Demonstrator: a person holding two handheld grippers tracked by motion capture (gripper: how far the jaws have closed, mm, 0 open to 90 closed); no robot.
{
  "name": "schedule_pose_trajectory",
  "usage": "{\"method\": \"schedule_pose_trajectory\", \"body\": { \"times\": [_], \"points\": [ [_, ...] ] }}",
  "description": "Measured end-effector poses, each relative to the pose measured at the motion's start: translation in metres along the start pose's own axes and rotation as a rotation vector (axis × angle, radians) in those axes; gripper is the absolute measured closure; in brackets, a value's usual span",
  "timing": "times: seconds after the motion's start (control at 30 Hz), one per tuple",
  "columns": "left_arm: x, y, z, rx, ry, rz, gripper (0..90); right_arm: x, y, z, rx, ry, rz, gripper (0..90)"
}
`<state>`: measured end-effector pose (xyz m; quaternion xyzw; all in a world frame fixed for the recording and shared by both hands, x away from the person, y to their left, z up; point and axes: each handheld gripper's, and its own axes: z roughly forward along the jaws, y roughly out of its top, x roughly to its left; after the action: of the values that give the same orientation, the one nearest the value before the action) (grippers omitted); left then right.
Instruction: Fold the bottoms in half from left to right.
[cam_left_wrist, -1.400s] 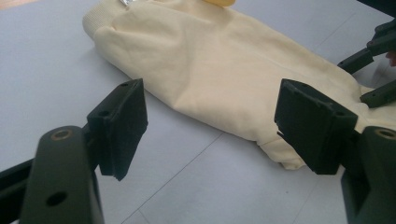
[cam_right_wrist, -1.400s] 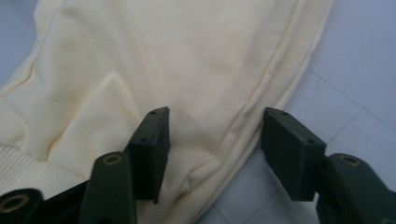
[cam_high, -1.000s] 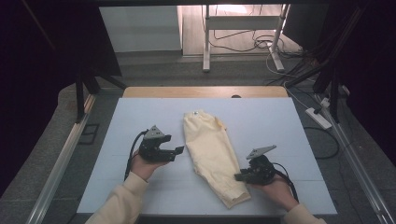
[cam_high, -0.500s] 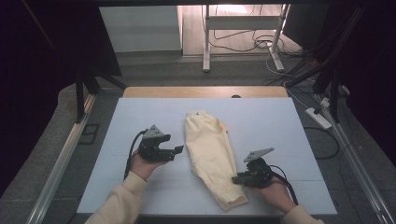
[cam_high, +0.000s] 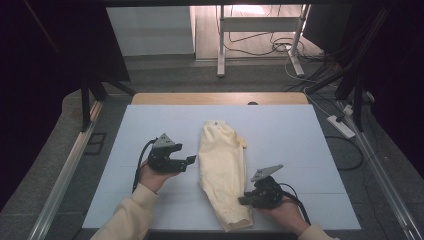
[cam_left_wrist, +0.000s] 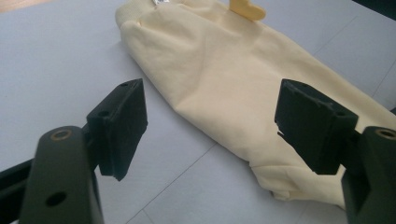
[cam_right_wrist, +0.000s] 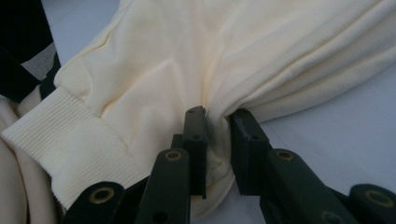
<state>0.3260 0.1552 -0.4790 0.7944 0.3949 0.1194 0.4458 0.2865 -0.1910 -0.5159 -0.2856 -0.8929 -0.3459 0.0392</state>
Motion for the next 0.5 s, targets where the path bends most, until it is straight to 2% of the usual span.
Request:
{"method": "schedule_pose_trajectory", "body": {
  "times": [0.2, 0.5],
  "points": [
    [0.0, 0.0, 0.0, -0.001, 0.0, 0.0, 25.6, 0.009, 0.002, 0.006, -0.002, 0.014, -0.017, 77.0],
    [0.0, 0.0, 0.0, 0.0, 0.002, -0.001, 25.5, 0.015, 0.004, 0.01, -0.01, 0.02, -0.031, 76.7]
  ]
}}
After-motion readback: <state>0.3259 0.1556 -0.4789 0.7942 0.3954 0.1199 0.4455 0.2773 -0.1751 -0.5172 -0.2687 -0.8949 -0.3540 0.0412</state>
